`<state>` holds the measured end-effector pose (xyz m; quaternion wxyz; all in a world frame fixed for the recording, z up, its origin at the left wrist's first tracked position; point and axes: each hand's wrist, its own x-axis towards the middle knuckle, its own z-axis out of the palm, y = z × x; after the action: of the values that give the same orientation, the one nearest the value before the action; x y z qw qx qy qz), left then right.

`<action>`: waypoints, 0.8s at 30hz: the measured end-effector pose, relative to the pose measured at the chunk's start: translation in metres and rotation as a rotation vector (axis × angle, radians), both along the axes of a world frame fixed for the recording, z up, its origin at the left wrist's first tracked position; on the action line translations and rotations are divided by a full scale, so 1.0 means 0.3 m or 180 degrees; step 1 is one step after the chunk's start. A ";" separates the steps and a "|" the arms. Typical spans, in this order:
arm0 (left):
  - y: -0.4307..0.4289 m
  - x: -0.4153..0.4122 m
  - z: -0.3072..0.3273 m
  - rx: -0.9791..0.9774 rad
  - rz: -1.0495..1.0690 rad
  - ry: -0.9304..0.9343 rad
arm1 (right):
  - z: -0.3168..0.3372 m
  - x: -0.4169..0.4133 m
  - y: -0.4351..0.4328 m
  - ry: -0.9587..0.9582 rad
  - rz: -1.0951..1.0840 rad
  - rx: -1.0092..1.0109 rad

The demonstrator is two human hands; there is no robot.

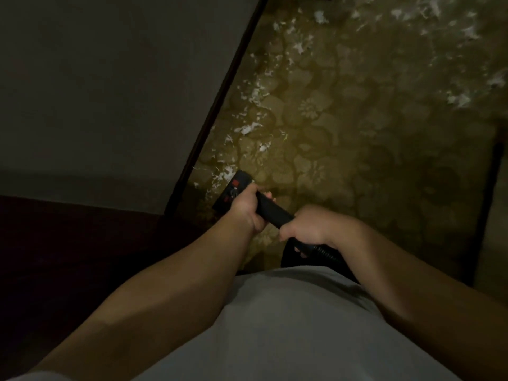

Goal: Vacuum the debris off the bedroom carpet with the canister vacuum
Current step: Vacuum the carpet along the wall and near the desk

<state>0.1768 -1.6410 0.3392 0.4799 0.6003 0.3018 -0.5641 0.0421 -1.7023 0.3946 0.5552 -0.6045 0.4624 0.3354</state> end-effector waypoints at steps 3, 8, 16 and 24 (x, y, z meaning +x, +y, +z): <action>-0.112 0.020 0.006 -0.0042 0.0256 -0.0048 | -0.001 0.038 -0.144 -0.0016 0.0189 0.0035; -0.203 0.082 -0.020 0.0043 0.0677 -0.0071 | -0.013 0.140 -0.271 0.0025 0.0557 -0.0058; -0.299 0.243 -0.101 -0.0044 0.1065 0.0121 | -0.056 0.328 -0.404 0.0135 0.0954 -0.0312; -0.377 0.486 -0.117 0.0046 0.1257 0.0134 | -0.079 0.601 -0.503 0.0252 0.1230 -0.0311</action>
<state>0.3226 -1.7541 0.3042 0.5706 0.5210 0.4276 -0.4693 0.2224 -1.8533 0.3708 0.4320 -0.6945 0.3750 0.4364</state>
